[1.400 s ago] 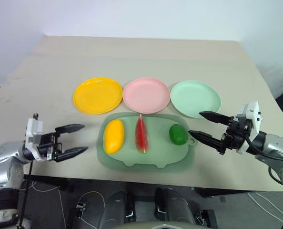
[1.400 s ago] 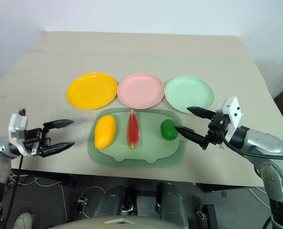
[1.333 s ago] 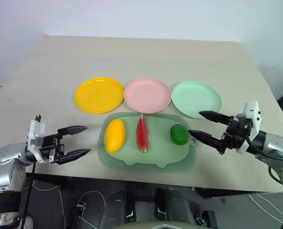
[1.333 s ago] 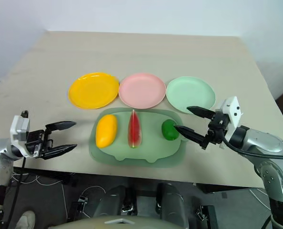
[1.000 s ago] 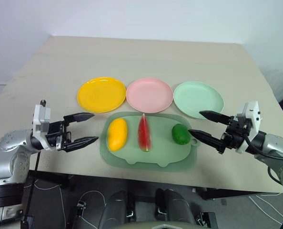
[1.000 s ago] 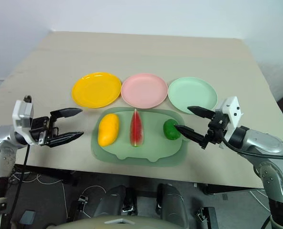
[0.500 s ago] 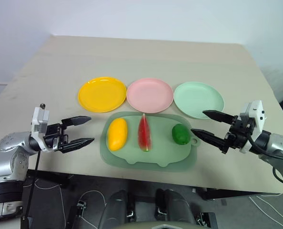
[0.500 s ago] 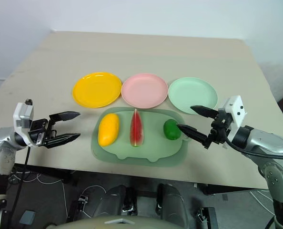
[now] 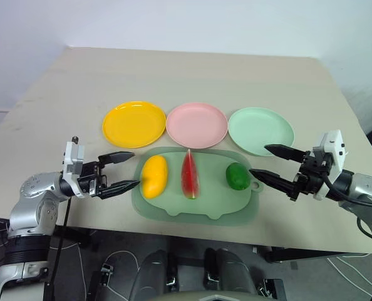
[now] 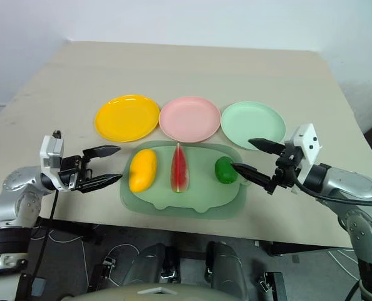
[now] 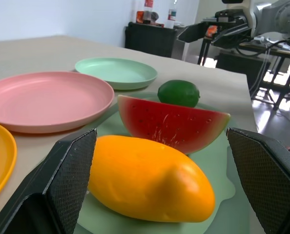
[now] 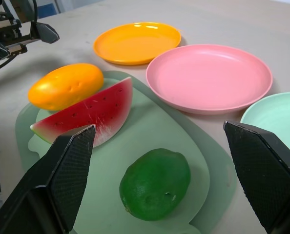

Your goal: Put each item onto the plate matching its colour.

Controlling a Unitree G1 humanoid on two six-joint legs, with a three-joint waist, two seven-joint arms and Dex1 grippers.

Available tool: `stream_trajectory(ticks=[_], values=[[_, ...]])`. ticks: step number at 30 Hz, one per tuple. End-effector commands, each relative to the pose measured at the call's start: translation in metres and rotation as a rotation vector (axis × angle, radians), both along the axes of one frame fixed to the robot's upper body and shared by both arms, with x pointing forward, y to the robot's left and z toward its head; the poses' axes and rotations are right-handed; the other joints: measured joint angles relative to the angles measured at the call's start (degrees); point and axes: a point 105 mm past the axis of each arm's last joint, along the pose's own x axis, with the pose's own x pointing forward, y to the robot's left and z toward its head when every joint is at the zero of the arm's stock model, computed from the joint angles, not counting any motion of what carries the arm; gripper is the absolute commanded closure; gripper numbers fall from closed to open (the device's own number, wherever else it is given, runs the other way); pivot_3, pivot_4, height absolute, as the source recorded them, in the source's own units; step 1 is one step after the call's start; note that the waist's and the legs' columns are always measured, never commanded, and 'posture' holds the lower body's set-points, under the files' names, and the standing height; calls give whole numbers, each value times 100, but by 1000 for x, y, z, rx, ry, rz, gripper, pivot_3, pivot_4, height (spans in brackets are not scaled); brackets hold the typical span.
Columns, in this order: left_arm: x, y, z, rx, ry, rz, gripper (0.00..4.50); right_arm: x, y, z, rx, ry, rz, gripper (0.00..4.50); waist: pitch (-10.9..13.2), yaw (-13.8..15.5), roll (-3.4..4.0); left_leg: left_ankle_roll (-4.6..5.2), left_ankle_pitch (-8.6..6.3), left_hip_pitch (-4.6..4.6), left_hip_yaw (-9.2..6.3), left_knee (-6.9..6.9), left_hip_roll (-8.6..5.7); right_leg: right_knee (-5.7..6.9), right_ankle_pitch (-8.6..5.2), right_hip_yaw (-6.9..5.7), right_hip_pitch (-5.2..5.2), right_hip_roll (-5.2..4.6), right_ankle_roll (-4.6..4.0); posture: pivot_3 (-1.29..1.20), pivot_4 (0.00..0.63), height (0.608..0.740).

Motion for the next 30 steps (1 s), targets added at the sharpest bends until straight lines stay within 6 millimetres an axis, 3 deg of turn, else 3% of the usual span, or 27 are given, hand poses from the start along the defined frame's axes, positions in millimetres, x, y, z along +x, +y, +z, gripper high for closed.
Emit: stream_trajectory(ticks=[1,7,12,22,27,30], values=[[1,4,11,9,-42,-11,17,-1,-3,6,-53,-12,-13,0,0,2,0,0,0,0,0,1,0,0,0,0,0,0,-1,0,150,696],[-1,-5,18,13,-63,-37,17,-8,5,8,-97,34,28,0,0,5,0,2,-1,-1,0,2,-1,-2,-4,0,0,-3,-7,0,150,696],[-3,-7,21,10,-62,-44,17,-4,1,-2,-265,224,14,0,2,-24,2,2,-1,-1,0,2,0,0,-3,0,-1,-2,-6,0,150,696],[4,-7,11,12,-58,-40,17,27,13,12,-267,517,-66,0,0,-48,1,1,-1,-13,-1,2,0,-1,-4,0,-40,-2,-21,0,150,696],[5,-9,8,9,-62,-39,17,41,22,3,-202,634,-96,0,-1,-33,-1,1,1,-47,4,6,-2,9,7,0,-55,-5,-7,0,150,696],[6,-11,7,9,-62,-39,17,43,21,-10,-267,657,-149,0,-1,-41,0,13,9,-61,9,11,-4,19,8,0,-69,-8,-6,0,150,696]])
